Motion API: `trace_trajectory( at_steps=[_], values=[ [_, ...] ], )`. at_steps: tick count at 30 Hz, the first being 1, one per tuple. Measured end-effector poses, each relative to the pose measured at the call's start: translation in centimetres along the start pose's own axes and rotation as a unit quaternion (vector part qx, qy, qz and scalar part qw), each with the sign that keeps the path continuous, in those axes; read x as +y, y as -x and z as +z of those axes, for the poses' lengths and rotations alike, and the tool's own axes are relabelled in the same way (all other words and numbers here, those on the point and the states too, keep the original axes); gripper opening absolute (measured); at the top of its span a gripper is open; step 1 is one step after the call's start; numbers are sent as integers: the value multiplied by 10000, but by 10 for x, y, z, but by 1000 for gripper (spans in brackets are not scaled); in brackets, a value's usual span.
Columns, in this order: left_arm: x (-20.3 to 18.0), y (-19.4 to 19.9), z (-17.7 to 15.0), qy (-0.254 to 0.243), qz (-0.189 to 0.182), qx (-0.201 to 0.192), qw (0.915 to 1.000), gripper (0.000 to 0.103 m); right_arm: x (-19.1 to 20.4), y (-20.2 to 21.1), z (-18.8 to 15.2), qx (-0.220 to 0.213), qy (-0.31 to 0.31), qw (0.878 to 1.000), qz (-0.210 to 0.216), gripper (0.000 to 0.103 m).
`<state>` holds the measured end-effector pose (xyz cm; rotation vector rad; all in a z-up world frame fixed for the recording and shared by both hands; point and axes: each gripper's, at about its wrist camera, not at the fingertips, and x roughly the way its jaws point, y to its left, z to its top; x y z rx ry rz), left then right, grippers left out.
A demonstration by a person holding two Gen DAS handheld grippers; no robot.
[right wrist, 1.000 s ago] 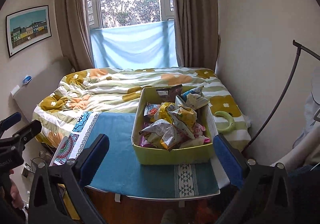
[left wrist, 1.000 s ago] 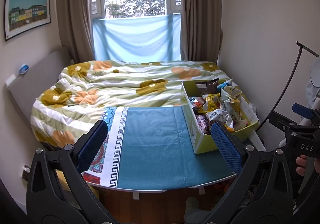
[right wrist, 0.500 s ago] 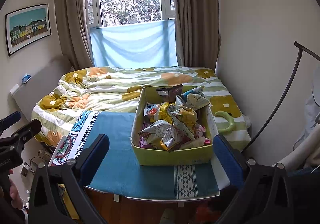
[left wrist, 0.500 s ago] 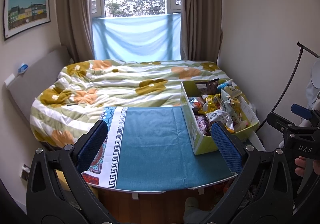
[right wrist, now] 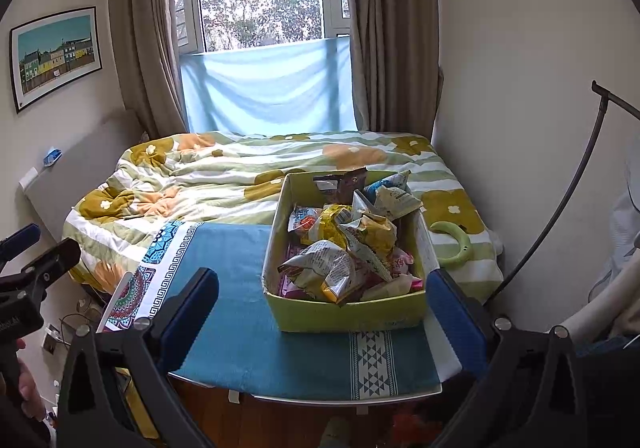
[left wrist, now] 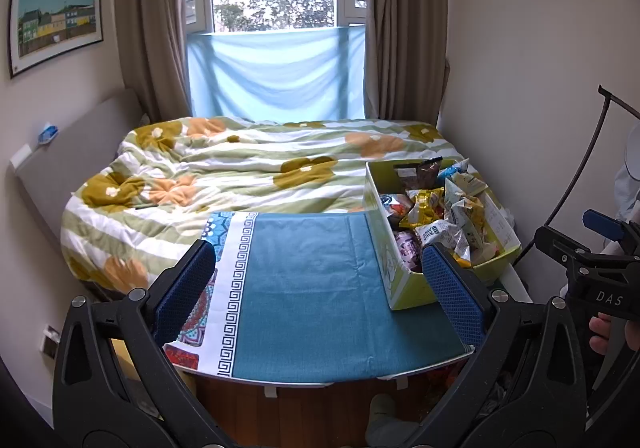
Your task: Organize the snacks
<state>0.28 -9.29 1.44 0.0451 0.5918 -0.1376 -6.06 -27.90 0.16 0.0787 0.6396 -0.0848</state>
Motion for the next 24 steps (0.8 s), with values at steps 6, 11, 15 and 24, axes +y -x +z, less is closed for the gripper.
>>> trace_trajectory(
  at_steps=[6, 11, 15, 24],
  values=[
    [-1, 1, -2, -27, -2, -17, 10000, 103, -1, -6, 0, 2, -13, 10000, -2, 103],
    [-2, 0, -4, -4, -8, 5, 10000, 103, -2, -7, -1, 8, -9, 10000, -4, 103],
    [-1, 2, -4, 44, -82, -26, 10000, 103, -3, -6, 0, 7, -14, 10000, 2, 103],
    [4, 3, -2, 165, -3, -90, 9998, 103, -3, -6, 1, 9, -7, 10000, 2, 103]
  ],
)
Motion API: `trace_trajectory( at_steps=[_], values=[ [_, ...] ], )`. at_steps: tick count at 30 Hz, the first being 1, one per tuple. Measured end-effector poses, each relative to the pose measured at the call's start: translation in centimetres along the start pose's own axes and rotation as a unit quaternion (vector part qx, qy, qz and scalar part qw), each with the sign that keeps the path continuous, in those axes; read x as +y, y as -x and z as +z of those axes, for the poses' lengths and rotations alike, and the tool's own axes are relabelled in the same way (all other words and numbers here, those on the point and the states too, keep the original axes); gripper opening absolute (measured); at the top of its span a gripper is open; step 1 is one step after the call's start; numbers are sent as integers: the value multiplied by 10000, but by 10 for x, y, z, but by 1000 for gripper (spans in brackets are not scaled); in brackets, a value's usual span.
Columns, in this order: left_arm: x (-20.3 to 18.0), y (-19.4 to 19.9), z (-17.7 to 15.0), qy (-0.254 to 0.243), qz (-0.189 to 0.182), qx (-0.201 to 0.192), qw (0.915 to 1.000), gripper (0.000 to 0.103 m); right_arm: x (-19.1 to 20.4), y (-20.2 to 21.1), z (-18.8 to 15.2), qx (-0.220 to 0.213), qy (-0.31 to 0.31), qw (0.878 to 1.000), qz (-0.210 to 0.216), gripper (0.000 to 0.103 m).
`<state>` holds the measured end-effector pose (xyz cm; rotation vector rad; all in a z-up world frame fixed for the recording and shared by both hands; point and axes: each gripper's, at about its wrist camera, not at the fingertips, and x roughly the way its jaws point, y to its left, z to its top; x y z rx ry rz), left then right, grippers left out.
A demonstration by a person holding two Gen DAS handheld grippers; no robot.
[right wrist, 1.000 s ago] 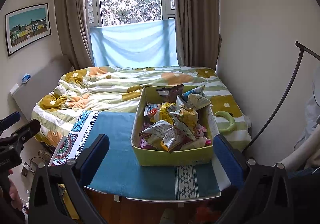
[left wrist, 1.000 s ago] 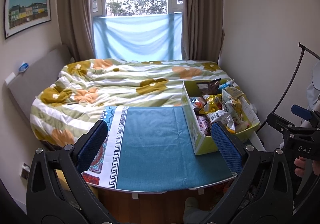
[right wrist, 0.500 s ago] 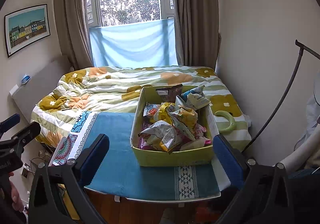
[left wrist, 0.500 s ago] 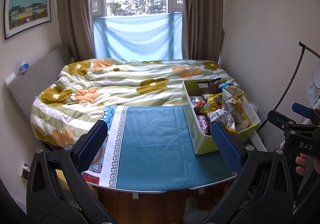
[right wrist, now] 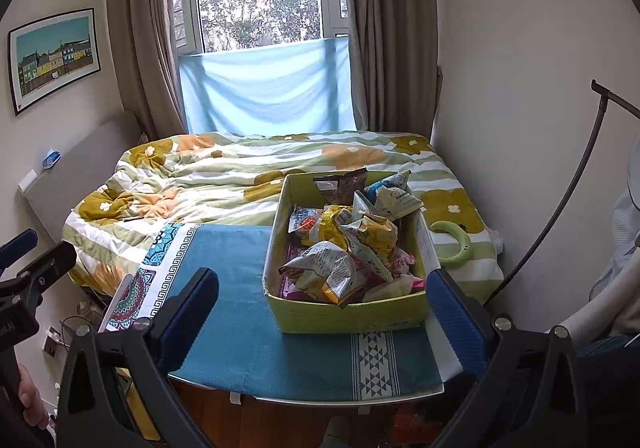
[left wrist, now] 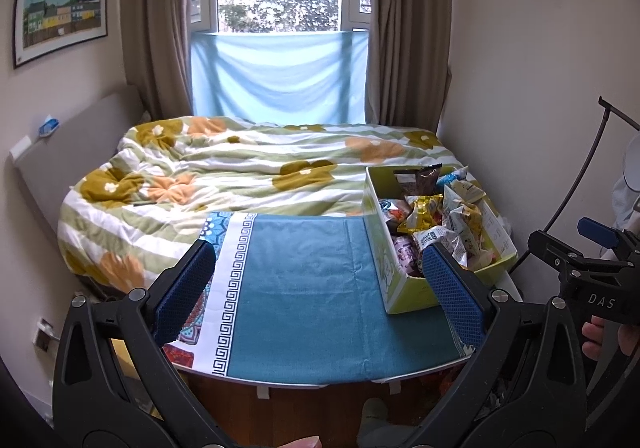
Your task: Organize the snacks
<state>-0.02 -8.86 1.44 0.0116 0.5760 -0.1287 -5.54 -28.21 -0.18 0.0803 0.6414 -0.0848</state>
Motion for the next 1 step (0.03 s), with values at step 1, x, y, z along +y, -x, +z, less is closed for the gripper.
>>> trace_trajectory(
  at_steps=[1],
  values=[
    [0, -1, 0, -2, 16, 5, 10000, 103, 0, 0, 0, 3, 0, 10000, -4, 103]
  ],
)
